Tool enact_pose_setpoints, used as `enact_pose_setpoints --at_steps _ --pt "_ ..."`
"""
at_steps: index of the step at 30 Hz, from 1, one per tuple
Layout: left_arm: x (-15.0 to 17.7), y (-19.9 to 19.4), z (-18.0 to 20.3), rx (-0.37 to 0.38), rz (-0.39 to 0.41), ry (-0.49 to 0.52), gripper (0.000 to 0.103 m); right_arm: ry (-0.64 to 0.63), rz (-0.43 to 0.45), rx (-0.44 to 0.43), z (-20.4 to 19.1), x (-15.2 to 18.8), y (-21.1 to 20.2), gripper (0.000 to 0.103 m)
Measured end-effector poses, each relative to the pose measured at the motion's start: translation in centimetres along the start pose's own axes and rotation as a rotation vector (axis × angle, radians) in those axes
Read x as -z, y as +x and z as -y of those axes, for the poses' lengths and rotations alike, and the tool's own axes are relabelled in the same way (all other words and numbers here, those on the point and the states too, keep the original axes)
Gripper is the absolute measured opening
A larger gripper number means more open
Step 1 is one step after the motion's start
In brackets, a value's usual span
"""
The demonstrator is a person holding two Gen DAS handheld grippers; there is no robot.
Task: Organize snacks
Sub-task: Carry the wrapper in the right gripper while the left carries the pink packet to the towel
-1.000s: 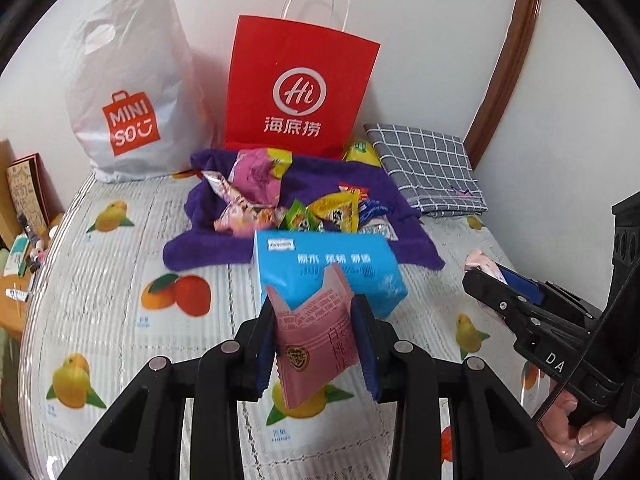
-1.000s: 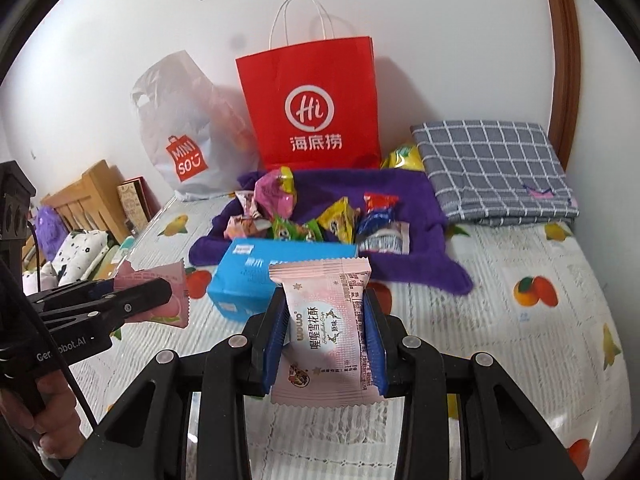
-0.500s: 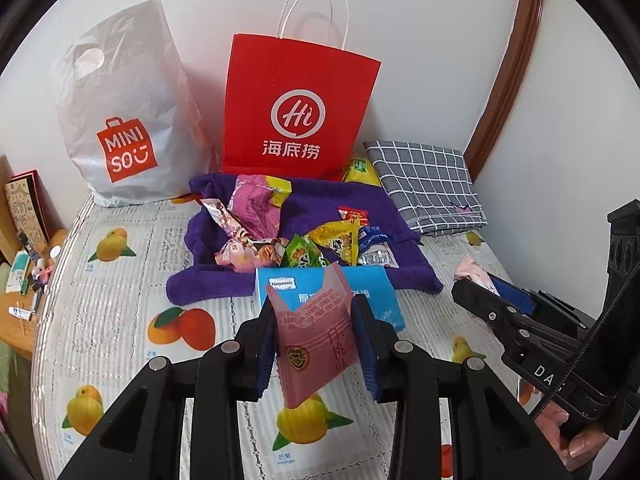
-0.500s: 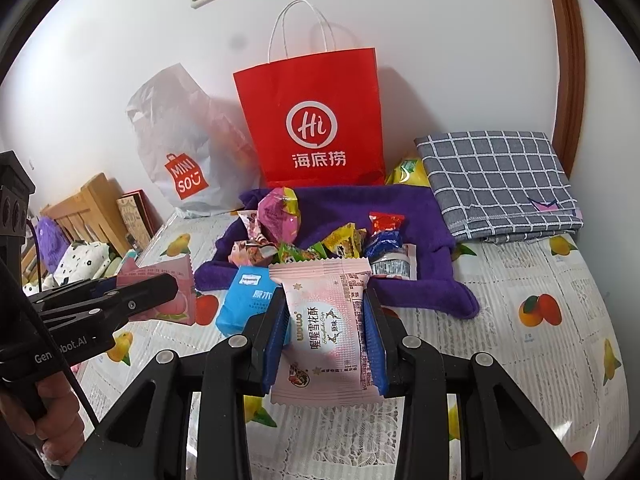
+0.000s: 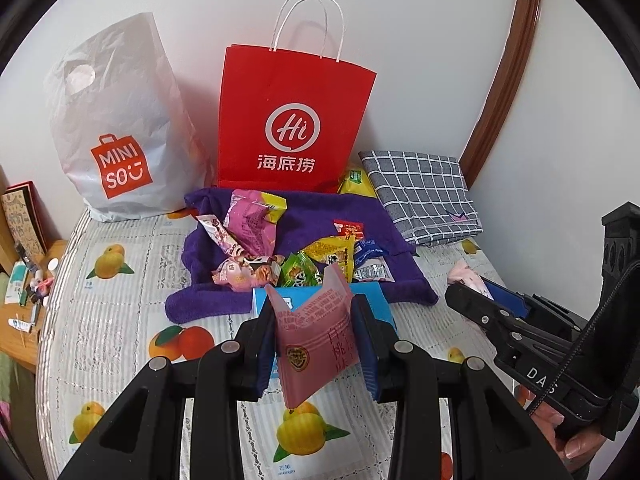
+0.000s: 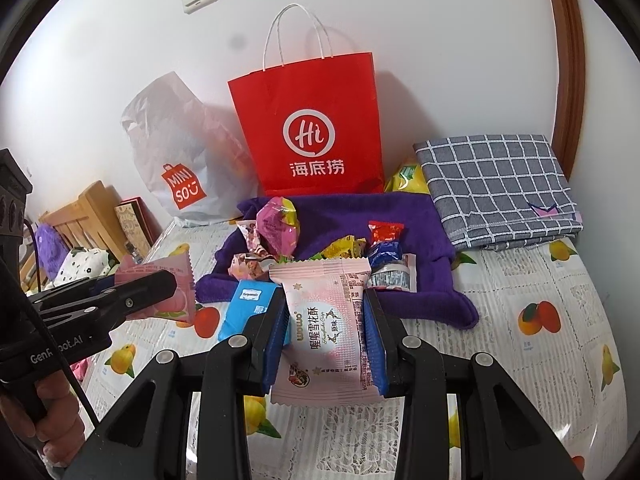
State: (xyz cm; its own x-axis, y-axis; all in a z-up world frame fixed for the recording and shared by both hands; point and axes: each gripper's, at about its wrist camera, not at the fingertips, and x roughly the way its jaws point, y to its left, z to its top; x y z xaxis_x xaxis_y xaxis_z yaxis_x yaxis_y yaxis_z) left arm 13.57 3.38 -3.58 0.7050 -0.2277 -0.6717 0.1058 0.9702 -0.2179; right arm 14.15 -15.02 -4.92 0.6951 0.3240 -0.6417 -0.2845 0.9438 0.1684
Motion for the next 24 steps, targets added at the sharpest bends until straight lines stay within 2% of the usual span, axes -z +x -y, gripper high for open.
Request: enact_pose_setpoints --at_steps 24 --pt "-1.1 0.9 0.0 0.012 -0.001 0.009 0.034 0.018 0.006 0.012 0.2 -1.0 0.5 0.036"
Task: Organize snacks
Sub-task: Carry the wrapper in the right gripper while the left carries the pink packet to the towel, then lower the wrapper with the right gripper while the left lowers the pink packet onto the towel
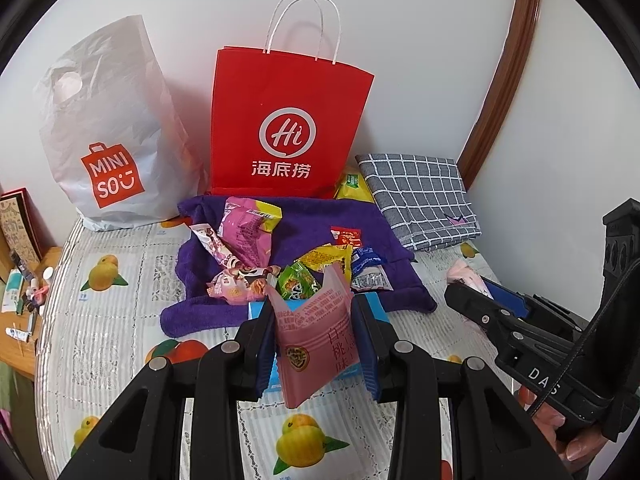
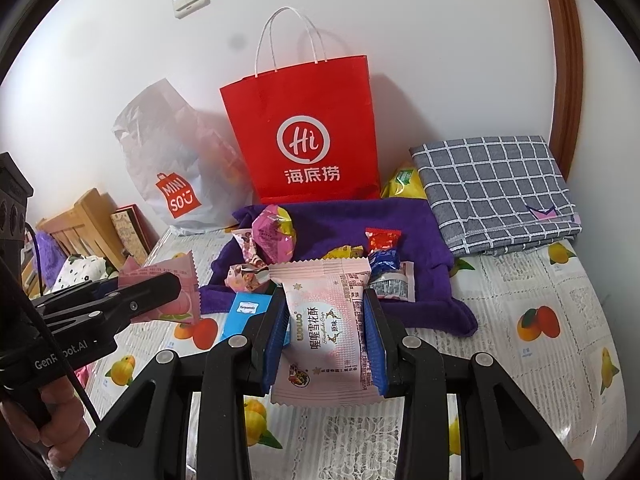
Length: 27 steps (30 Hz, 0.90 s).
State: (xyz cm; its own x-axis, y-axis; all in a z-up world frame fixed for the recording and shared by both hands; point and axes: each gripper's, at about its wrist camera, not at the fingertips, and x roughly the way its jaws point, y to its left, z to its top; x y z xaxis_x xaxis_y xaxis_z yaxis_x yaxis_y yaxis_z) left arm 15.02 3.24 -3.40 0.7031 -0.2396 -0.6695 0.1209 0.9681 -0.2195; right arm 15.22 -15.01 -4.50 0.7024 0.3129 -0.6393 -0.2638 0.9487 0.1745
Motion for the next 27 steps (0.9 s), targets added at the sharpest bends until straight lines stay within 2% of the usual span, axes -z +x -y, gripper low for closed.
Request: enact_pose_setpoints --at_steps 27 --pt "-3.0 2.8 -0.8 0.009 -0.009 0.022 0.034 0.023 0.009 0.026 1.2 -2.6 2.2 0.036"
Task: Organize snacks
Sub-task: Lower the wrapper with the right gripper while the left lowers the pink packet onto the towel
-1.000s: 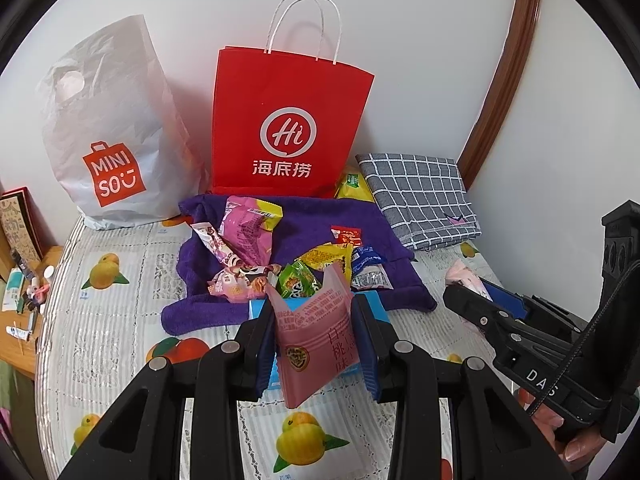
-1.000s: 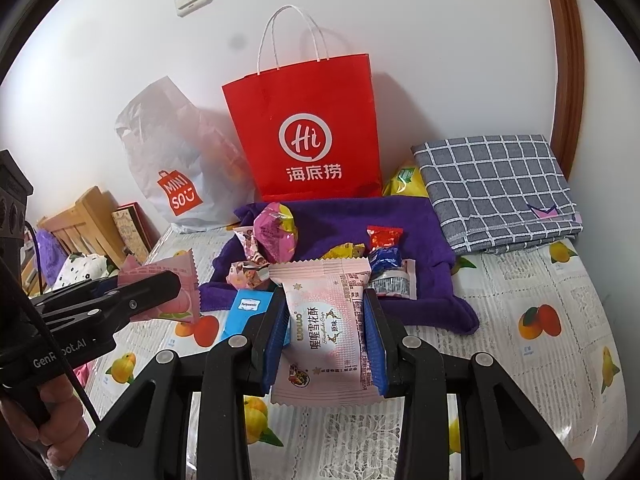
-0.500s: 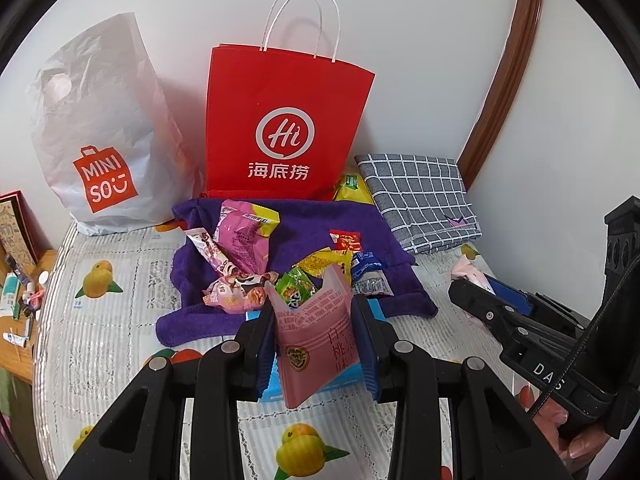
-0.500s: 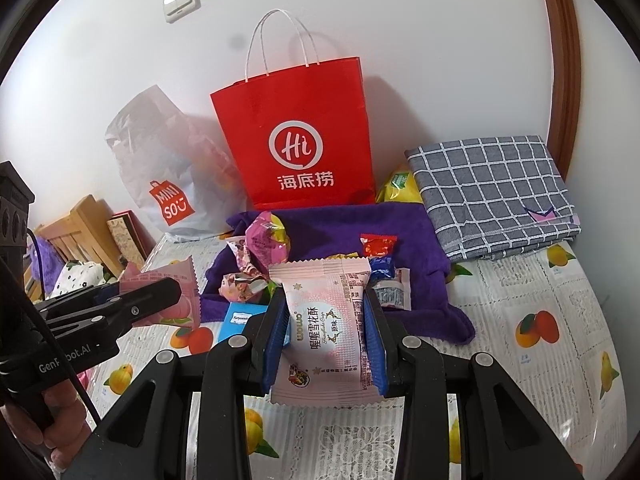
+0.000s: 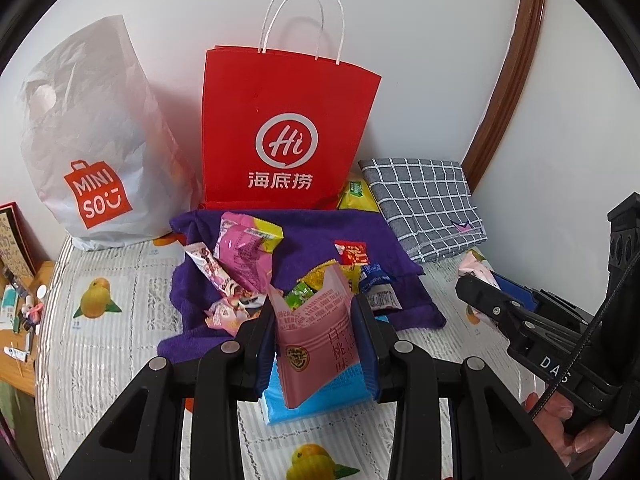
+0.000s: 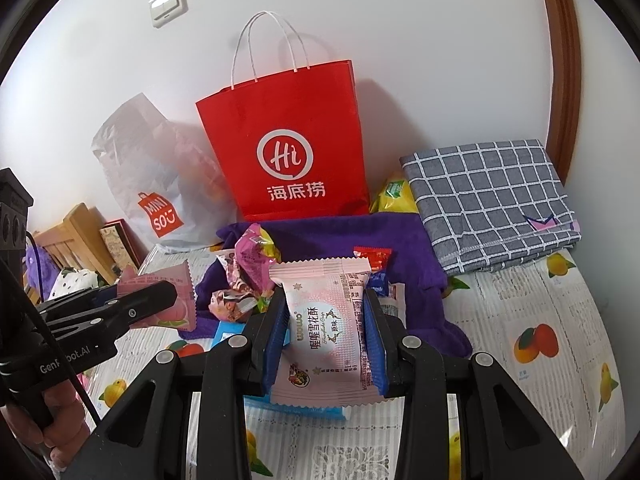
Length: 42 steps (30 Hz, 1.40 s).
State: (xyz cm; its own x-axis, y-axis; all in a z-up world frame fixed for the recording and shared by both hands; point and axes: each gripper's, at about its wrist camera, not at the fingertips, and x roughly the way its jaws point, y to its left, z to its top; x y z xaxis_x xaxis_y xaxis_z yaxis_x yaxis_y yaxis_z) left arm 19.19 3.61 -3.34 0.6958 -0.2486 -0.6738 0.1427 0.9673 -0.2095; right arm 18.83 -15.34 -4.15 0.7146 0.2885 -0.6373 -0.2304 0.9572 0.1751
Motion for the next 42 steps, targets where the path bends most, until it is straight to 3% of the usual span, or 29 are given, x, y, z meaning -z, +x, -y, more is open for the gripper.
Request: enact_pose_setpoints --at_steps 32,42 --pt "-3.0 7.2 -3.1 0.000 -0.064 -0.009 0.034 0.014 -0.047 0.035 2.3 -2.1 8.1 0.036" --pt "-3.3 10.2 -3.8 0.004 -0.109 -0.016 0.034 -0.001 -0.074 0.101 3.8 -1.9 11.2 0.036"
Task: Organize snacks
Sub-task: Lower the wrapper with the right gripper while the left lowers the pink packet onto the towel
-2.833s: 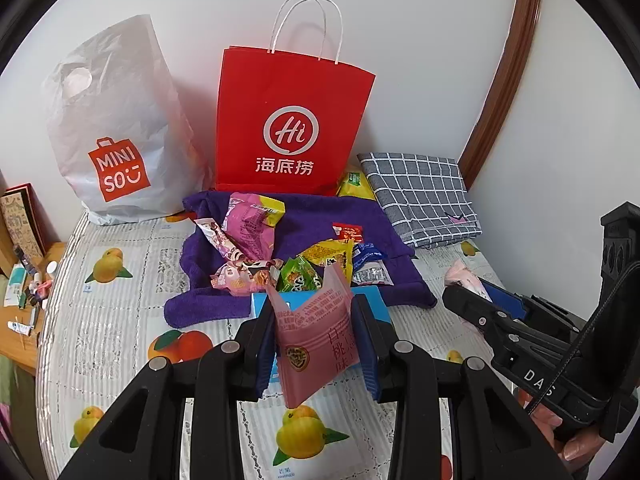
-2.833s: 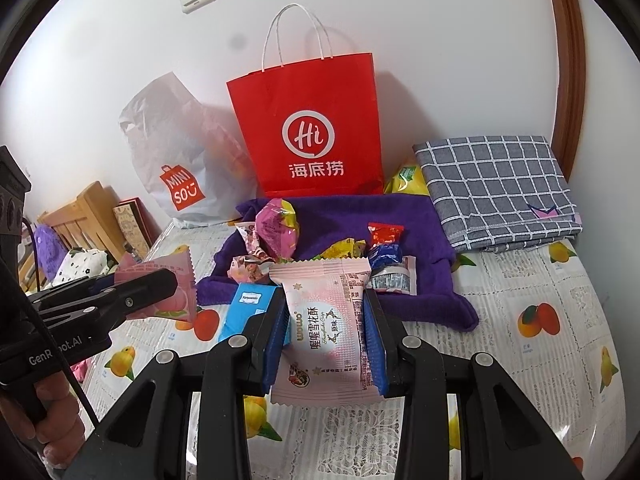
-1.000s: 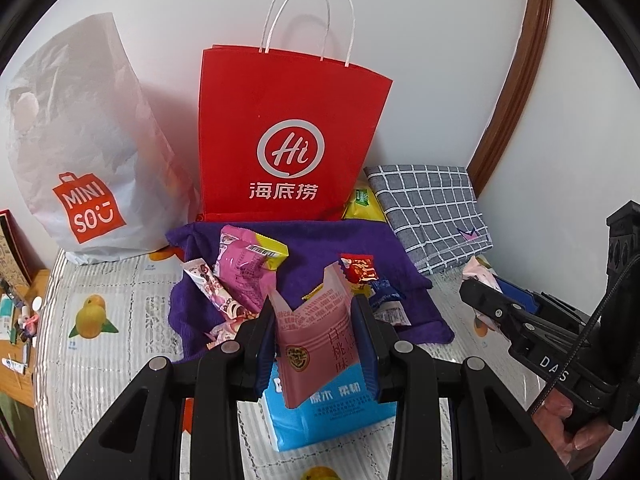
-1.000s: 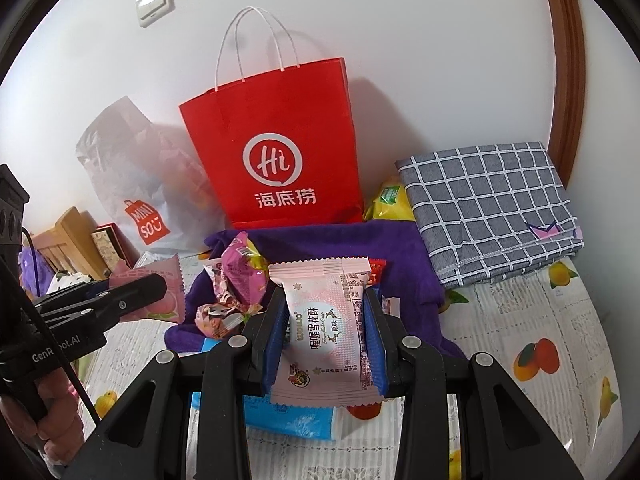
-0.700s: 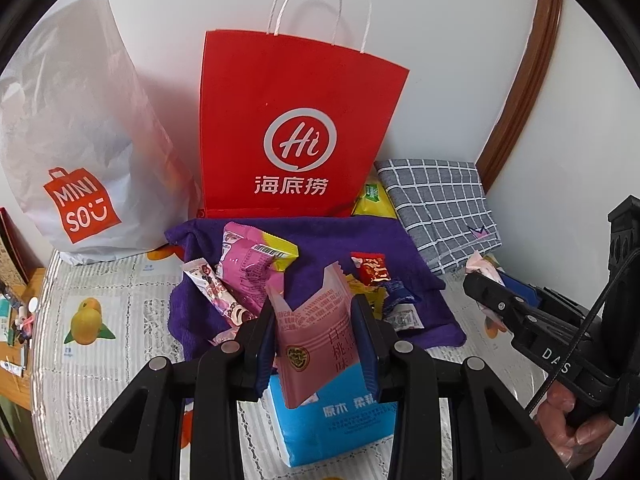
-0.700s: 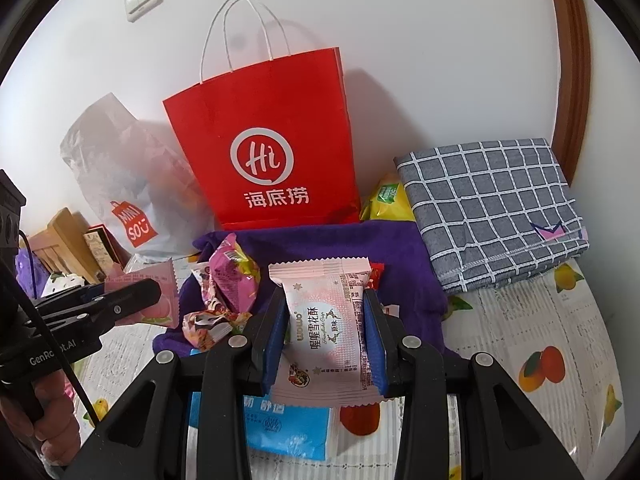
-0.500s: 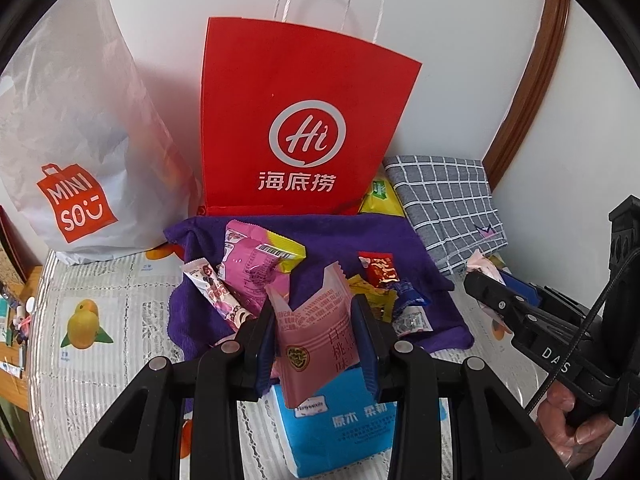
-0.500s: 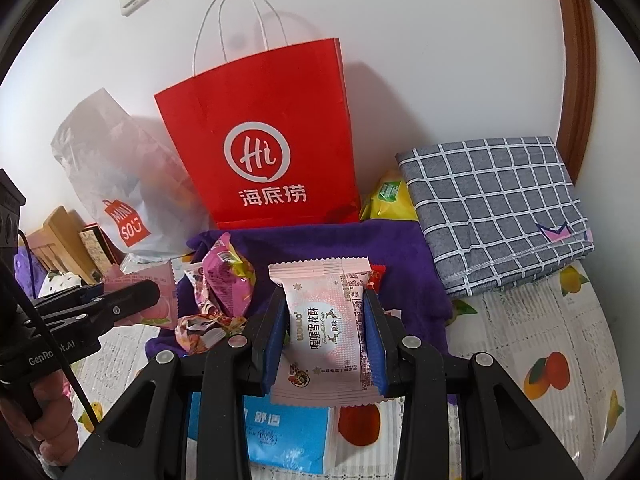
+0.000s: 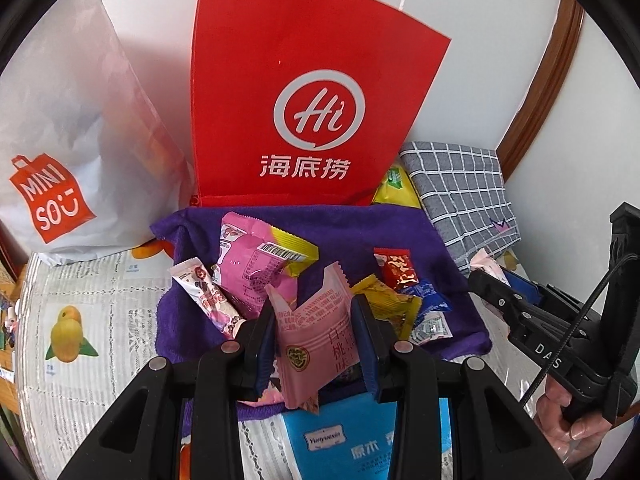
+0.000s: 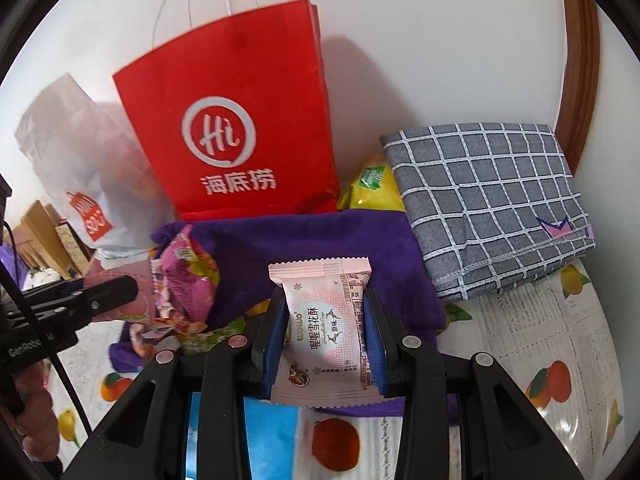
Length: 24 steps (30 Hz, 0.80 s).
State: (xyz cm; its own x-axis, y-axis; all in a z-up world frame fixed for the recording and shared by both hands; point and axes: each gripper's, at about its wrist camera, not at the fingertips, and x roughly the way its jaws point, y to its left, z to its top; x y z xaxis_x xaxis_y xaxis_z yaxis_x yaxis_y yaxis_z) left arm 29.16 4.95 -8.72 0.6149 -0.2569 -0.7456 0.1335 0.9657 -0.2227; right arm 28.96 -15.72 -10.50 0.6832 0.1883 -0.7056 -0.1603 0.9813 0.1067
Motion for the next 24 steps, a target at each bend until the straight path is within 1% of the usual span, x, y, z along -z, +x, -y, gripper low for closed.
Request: enact_pose_setpoints --at_steps 14,16,20,24 --pt "-0.9 4.3 0.2 0.029 -0.066 0.007 0.034 -0.017 -0.031 0.037 -0.1 -0.1 4.0 0.036" --pt "-1.0 4.9 0.4 0.027 -0.075 0.014 0.034 -0.011 -0.042 0.028 0.1 0.0 4.6 0.036" --pt "-1.0 6.1 0.5 0.025 -0.093 0.020 0.034 -0.002 -0.057 0.051 0.6 0.0 5.8 0.036" --pt "-1.0 7.1 0.4 0.021 -0.107 0.018 0.034 0.011 -0.074 0.052 1.2 0.2 6.7 0.036"
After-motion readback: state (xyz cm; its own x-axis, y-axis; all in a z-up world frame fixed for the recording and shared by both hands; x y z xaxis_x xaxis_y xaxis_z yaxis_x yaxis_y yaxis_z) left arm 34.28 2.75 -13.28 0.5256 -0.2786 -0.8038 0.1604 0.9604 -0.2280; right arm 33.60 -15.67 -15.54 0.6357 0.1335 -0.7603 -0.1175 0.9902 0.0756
